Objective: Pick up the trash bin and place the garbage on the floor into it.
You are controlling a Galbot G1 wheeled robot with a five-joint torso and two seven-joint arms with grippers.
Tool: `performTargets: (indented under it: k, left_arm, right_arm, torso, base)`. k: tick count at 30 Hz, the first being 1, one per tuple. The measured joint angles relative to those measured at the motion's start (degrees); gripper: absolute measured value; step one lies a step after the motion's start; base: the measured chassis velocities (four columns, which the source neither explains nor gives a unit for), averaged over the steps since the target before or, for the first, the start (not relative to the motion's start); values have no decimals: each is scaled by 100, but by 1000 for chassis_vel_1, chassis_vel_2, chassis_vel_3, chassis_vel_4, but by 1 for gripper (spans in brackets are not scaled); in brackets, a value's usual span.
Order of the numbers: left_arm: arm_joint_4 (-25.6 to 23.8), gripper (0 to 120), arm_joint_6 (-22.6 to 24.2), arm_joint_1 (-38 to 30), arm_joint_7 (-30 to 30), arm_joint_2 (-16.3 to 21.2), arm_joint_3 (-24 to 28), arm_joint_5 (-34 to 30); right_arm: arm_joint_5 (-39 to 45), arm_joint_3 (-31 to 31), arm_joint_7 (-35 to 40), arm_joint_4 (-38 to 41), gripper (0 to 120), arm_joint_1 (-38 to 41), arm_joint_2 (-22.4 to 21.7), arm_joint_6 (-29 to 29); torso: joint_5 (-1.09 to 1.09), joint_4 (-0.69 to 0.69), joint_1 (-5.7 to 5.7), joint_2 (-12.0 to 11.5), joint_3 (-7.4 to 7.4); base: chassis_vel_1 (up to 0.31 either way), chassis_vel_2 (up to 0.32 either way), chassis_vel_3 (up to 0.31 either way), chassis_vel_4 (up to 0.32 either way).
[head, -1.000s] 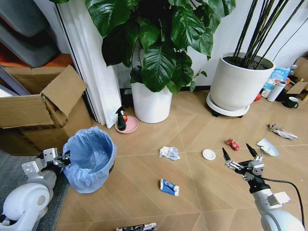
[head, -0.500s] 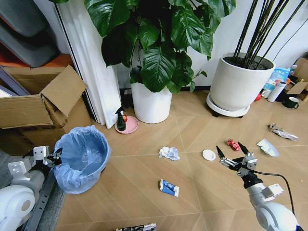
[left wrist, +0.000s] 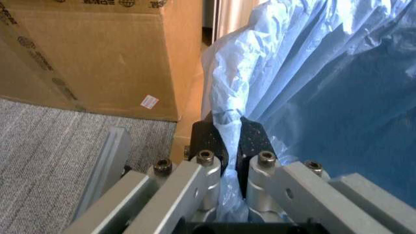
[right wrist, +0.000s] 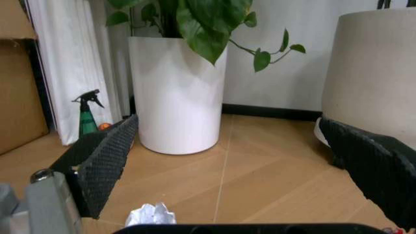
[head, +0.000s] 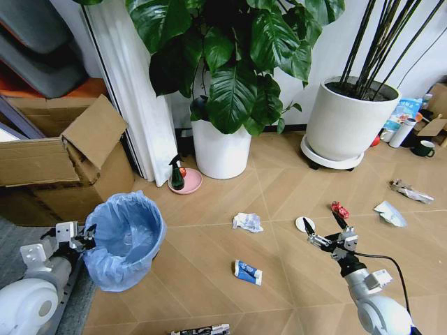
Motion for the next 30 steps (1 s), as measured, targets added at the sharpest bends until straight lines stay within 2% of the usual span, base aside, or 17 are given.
performTargets:
  k: [13, 15, 18, 20, 22, 23, 26, 30]
  left_arm:
    - [39, 0, -30, -180, -67, -32, 136, -30]
    - [-16, 0, -268, -354, -220, 105, 57, -282]
    - [-79, 0, -292, -422, -311, 328, -96, -534]
    - [-209, 0, -145, -314, -453, 871, -329, -1048]
    - [-304, 0, -88, -128, -467, 1132, -418, -1109]
    - [-304, 0, -88, -128, -467, 1132, -418, -1109]
    - [-467, 0, -10, 104, -484, 1188, -466, -1123]
    - [-526, 0, 6, 359, -483, 1147, -631, -1104]
  right_arm:
    - [-34, 42, -59, 43, 100, -48, -8, 100]
    - [-53, -25, -10, 68, 100, -3, -66, 65]
    - [-49, -41, 16, 113, 100, 16, -93, -37]
    - [489, -89, 144, 367, 100, 82, -156, -652]
    - [1043, -187, 424, 635, 100, 232, -249, -1230]
    - [1043, -187, 424, 635, 100, 232, -249, -1230]
    - [1434, -341, 706, 971, 100, 513, -520, -1813]
    - [1448, -476, 551, 974, 100, 631, -832, -1993]
  torso:
    - [1, 0, 0, 0, 0]
    - [-1, 0, 0, 0, 0]
    - [4, -1, 0, 0, 0]
    - [2, -1, 0, 0, 0]
    - [3, -1, 0, 0, 0]
    - [3, -1, 0, 0, 0]
    - [-3, 2, 0, 0, 0]
    - [0, 0, 0, 0, 0]
  base:
    - [25, 26, -21, -21]
    - [0, 0, 0, 0]
    - [0, 0, 0, 0]
    - [0, 0, 0, 0]
    - [0, 0, 0, 0]
    - [0, 0, 0, 0]
    - [0, 0, 0, 0]
    - [0, 0, 0, 0]
